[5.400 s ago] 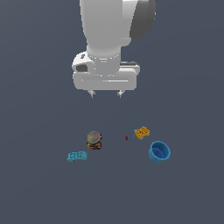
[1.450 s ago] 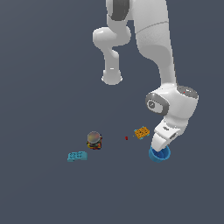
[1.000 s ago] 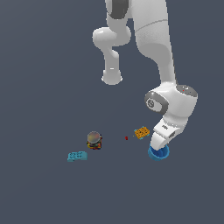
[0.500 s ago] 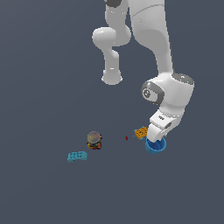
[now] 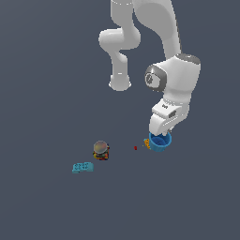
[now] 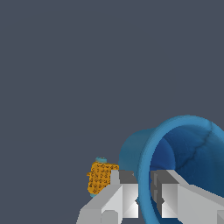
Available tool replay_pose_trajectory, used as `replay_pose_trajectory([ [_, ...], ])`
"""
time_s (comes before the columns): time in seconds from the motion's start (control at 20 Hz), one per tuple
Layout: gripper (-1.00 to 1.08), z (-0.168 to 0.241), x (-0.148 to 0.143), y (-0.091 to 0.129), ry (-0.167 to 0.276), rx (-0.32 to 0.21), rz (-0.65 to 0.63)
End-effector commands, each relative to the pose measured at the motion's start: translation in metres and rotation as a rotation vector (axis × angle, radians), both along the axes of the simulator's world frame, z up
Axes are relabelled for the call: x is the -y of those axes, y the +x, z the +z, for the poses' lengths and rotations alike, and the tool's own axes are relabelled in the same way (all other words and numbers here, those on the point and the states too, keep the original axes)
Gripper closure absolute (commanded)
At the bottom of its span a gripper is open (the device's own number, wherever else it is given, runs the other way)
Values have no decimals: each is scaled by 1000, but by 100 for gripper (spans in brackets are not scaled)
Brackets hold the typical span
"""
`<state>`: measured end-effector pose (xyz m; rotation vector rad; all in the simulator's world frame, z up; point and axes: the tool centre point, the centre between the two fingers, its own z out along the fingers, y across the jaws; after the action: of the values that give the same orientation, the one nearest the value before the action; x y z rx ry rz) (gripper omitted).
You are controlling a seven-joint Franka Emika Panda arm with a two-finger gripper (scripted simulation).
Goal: Pick up a designated object from a clutter of objects.
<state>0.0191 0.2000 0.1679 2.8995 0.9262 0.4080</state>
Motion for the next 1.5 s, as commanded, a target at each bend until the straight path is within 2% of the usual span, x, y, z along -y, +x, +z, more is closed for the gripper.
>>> replay_pose_trajectory([
  [0.0, 108, 17, 10, -10, 0, 3, 0],
  [1.45, 108, 205, 122, -130, 10, 1, 3],
])
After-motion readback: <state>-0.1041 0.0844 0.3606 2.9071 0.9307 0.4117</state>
